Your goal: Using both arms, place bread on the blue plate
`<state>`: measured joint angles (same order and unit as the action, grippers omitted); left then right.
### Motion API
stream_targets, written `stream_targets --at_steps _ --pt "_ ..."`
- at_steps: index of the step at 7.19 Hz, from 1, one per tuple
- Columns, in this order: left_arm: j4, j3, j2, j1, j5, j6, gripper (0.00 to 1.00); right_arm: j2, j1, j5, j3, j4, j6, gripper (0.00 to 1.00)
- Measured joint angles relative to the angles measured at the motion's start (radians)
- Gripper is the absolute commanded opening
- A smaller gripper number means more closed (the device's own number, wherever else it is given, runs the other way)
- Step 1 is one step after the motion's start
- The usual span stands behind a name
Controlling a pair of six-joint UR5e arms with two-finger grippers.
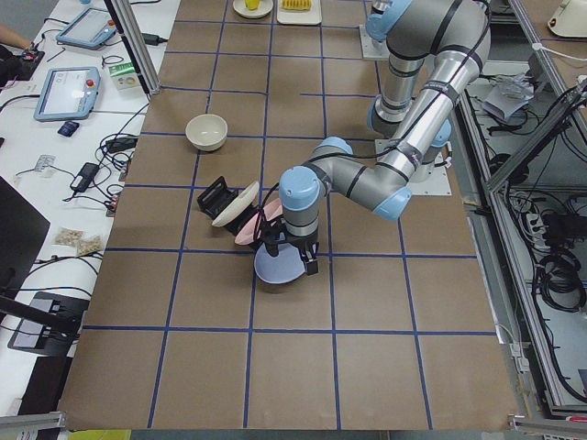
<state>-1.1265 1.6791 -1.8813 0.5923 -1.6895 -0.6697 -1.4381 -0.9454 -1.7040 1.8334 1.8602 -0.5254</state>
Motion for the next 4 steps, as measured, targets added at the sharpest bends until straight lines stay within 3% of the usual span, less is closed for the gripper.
stream_targets --at_steps 1,2,4 --pt "0.027 0.001 -0.026 0.000 -0.004 0.008 0.95 0.029 0.029 0.012 0.006 0.024 -0.026 1.00" --pt "0.039 0.002 -0.042 0.000 -0.007 0.013 0.68 0.051 0.044 0.022 0.008 0.036 -0.039 1.00" --pt "0.041 0.002 -0.053 0.000 -0.010 0.012 0.67 0.107 0.054 0.028 0.009 0.096 -0.056 1.00"
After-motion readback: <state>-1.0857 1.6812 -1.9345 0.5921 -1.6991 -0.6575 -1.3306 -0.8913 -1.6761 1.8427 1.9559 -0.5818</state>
